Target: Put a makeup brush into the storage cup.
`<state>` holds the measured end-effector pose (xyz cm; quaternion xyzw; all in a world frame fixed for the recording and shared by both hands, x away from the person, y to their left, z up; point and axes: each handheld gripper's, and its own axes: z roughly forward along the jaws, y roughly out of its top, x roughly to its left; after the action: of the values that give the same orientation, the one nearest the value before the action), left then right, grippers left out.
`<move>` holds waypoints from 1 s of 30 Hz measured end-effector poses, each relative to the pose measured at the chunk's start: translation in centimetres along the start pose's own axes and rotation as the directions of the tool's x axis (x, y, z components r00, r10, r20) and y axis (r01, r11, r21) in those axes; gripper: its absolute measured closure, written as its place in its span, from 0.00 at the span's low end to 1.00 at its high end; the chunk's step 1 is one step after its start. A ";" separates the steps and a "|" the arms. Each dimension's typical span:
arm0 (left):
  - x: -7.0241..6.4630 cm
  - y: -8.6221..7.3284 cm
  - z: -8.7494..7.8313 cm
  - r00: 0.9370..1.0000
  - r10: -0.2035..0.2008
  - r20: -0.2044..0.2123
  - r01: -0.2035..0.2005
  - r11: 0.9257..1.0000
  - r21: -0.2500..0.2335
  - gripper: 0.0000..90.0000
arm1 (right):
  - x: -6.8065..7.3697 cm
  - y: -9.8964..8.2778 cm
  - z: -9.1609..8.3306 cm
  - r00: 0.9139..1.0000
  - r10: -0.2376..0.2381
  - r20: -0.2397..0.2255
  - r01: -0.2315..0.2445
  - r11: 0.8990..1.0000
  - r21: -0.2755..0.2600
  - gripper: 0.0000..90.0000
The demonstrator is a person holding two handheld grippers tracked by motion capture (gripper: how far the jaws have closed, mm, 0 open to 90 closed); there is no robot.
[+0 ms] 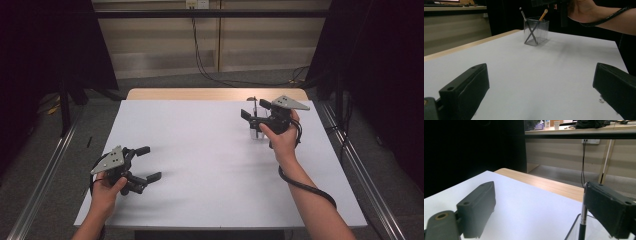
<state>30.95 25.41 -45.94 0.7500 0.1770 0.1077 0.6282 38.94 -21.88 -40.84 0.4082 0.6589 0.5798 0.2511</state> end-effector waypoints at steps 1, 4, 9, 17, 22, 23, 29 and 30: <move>0.0 0.0 0.0 1.000 0.000 0.000 0.000 1.000 -0.001 0.00 | 0.0 0.0 0.0 1.000 -0.010 -0.002 0.010 1.000 0.007 0.09; -0.1 0.0 0.0 1.000 -0.005 0.001 0.005 1.000 -0.001 0.01 | 0.3 -0.2 0.0 1.000 -0.012 -0.011 0.012 1.000 0.010 0.07; 0.0 0.0 -0.1 1.000 -0.001 -0.004 0.001 1.000 0.000 0.00 | 0.6 -0.7 0.1 0.999 -0.011 -0.035 0.011 1.000 0.015 0.05; 0.0 0.0 -0.1 1.000 0.001 -0.005 -0.001 1.000 0.003 0.00 | 1.2 -1.2 -0.1 0.998 -0.013 -0.060 0.015 1.000 0.017 0.02; 0.0 0.1 -0.2 1.000 -0.001 -0.008 0.001 1.000 -0.002 0.00 | 1.4 -1.5 -0.4 0.997 -0.017 -0.072 0.018 1.000 0.011 0.02; 0.0 0.0 -0.2 1.000 -0.003 -0.009 0.003 1.000 -0.002 0.01 | 1.5 -1.6 -0.4 0.997 -0.014 -0.075 0.015 1.000 0.011 0.02; -0.1 0.0 -0.5 1.000 -0.006 -0.018 0.006 1.000 -0.003 0.00 | 1.8 -1.8 -0.6 0.995 -0.022 -0.101 0.022 1.000 0.006 0.00; -0.1 0.0 -0.5 1.000 -0.005 -0.018 0.005 1.000 -0.003 0.01 | 1.8 -1.9 -0.6 0.994 -0.024 -0.105 0.024 1.000 0.004 0.00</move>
<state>30.65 25.82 -45.87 0.7474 0.1845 0.1133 0.6281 36.99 -20.70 -42.28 0.3699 0.6775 0.5957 0.2222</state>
